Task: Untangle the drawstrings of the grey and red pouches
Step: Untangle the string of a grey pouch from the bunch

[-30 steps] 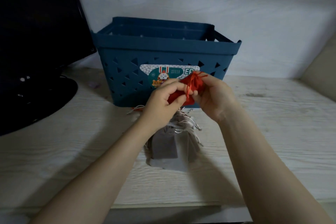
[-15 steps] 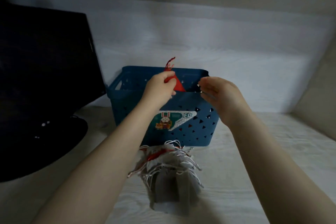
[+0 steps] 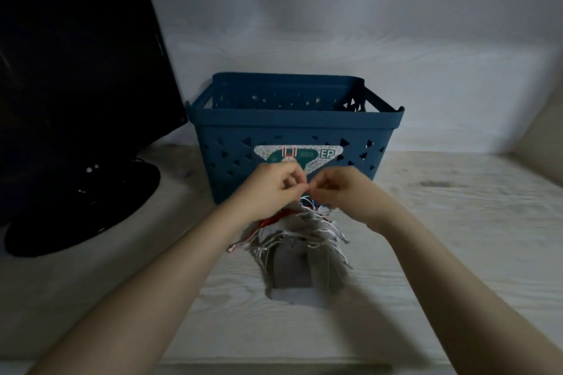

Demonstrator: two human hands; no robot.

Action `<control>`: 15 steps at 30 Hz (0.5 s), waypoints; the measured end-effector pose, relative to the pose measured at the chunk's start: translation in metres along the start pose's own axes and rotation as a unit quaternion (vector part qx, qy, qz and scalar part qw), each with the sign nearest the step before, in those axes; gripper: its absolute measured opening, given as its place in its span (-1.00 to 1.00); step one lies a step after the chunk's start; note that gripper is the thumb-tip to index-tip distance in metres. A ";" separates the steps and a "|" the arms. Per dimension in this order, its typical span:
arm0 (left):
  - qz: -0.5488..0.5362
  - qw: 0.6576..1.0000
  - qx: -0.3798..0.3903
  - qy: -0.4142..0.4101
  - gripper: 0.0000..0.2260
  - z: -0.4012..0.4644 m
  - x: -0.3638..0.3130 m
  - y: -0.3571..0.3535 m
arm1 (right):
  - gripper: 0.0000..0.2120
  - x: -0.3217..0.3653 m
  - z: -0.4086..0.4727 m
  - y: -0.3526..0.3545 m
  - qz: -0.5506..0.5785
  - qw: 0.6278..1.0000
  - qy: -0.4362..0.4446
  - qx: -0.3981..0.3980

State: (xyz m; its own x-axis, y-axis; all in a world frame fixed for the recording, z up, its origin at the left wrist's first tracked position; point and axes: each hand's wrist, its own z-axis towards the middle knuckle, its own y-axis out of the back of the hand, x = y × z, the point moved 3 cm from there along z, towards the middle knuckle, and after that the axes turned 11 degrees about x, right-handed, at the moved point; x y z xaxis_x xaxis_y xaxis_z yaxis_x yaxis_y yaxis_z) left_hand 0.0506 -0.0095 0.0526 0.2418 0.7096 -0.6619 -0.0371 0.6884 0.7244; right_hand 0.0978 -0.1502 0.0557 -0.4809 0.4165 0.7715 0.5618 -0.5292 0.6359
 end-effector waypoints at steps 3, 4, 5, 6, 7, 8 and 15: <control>0.085 0.993 0.069 0.034 -0.88 -0.014 0.019 -0.014 | -0.92 -0.010 -0.008 -0.019 -0.079 0.996 0.015 0.040; 0.101 0.991 0.083 0.038 -0.86 -0.017 0.023 -0.019 | -0.93 -0.011 -0.010 -0.025 -0.095 0.994 0.021 0.044; 0.097 0.990 0.093 0.048 -0.85 -0.021 0.027 -0.024 | -0.95 -0.013 -0.013 -0.030 -0.107 0.993 0.021 0.045; 0.085 0.990 0.099 0.057 -0.86 -0.025 0.031 -0.027 | -0.98 -0.015 -0.015 -0.035 -0.123 0.991 0.021 0.039; 0.067 0.991 0.101 0.064 -0.86 -0.028 0.035 -0.029 | -0.98 -0.016 -0.017 -0.040 -0.146 0.989 0.024 0.027; 0.042 0.991 0.104 0.069 -0.85 -0.032 0.036 -0.031 | -0.95 -0.018 -0.020 -0.044 -0.170 0.985 0.030 0.020; 0.076 0.990 0.111 0.048 -0.84 -0.040 0.039 -0.028 | -0.82 -0.034 -0.024 -0.052 -0.203 0.977 0.069 -0.001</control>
State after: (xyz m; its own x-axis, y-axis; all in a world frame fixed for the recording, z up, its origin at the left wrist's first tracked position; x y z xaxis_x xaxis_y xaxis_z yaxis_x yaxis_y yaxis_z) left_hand 0.0227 0.0051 -0.0013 0.1557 0.8209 -0.5494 0.1508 0.5299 0.8345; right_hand 0.0684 -0.1548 -0.0044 -0.7508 0.4880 0.4452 0.3047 -0.3421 0.8889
